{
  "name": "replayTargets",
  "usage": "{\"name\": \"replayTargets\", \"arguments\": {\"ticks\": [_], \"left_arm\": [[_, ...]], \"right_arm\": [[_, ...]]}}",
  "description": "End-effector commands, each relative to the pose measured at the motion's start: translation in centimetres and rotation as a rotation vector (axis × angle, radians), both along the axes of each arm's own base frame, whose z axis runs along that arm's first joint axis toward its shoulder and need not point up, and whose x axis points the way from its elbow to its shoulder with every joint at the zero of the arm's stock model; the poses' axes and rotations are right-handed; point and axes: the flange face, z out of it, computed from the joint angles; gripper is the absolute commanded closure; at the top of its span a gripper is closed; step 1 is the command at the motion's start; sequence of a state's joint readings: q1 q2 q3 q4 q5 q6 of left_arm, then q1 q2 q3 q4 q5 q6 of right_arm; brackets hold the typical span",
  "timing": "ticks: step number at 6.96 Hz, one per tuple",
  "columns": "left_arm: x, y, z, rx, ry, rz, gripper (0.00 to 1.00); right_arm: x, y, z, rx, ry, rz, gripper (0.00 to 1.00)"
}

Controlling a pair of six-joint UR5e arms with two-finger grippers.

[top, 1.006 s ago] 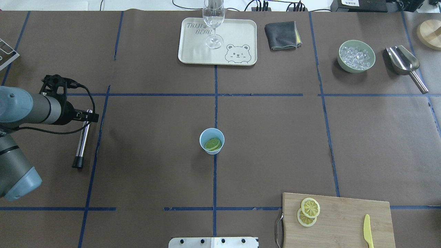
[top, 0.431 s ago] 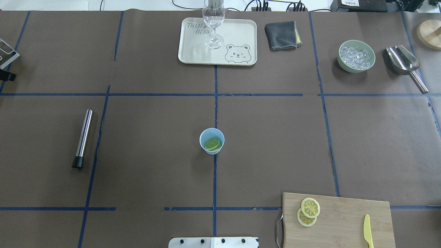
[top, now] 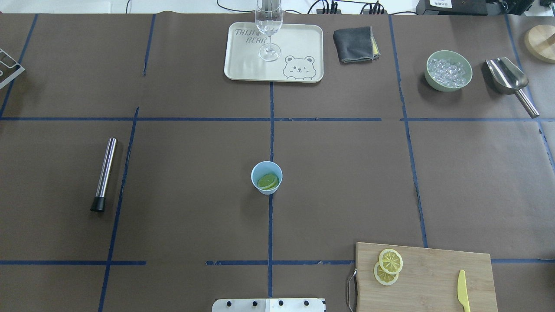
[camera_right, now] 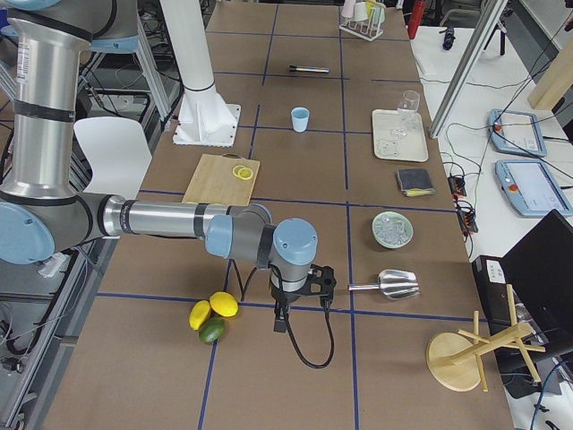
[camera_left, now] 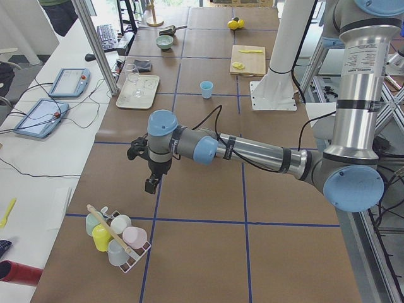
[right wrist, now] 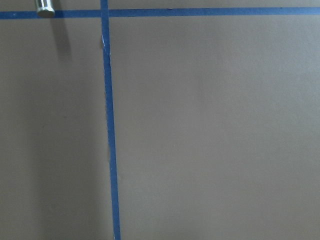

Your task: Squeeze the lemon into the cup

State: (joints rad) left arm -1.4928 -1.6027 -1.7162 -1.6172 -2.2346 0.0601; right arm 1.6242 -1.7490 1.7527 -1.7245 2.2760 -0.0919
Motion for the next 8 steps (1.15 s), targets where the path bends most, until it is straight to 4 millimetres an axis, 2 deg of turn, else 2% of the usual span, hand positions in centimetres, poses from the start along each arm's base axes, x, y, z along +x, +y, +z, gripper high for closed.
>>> {"name": "replayTargets", "arguments": {"ticks": [1, 2, 3, 4, 5, 6, 8], "left_arm": [[-1.8, 4.3, 5.8, -0.151, 0.008, -0.010, 0.00], [-2.4, 6.2, 5.8, -0.148, 0.021, -0.010, 0.00], [-2.8, 6.1, 4.6, -0.137, 0.050, -0.023, 0.00], [-2.8, 5.2, 3.0, -0.101, 0.050, -0.022, 0.00], [-2.8, 4.8, 2.7, -0.076, 0.052, -0.019, 0.00], [-2.8, 4.7, 2.2, -0.043, 0.053, -0.019, 0.00], [-2.8, 4.7, 2.1, -0.039, 0.051, -0.019, 0.00]], "right_arm": [[-0.2, -0.7, -1.7, 0.032, -0.035, 0.005, 0.00], [-0.2, -1.0, -1.8, 0.037, -0.034, 0.005, 0.00], [-0.2, -0.9, -1.8, 0.036, -0.037, 0.005, 0.00], [-0.3, -0.9, -1.7, 0.034, -0.040, 0.006, 0.00], [-0.2, 0.3, -0.6, 0.009, -0.035, 0.005, 0.00], [0.5, 1.5, -0.4, 0.008, -0.036, 0.019, 0.00], [0.4, 1.4, -1.9, 0.040, -0.036, 0.015, 0.00]]}}
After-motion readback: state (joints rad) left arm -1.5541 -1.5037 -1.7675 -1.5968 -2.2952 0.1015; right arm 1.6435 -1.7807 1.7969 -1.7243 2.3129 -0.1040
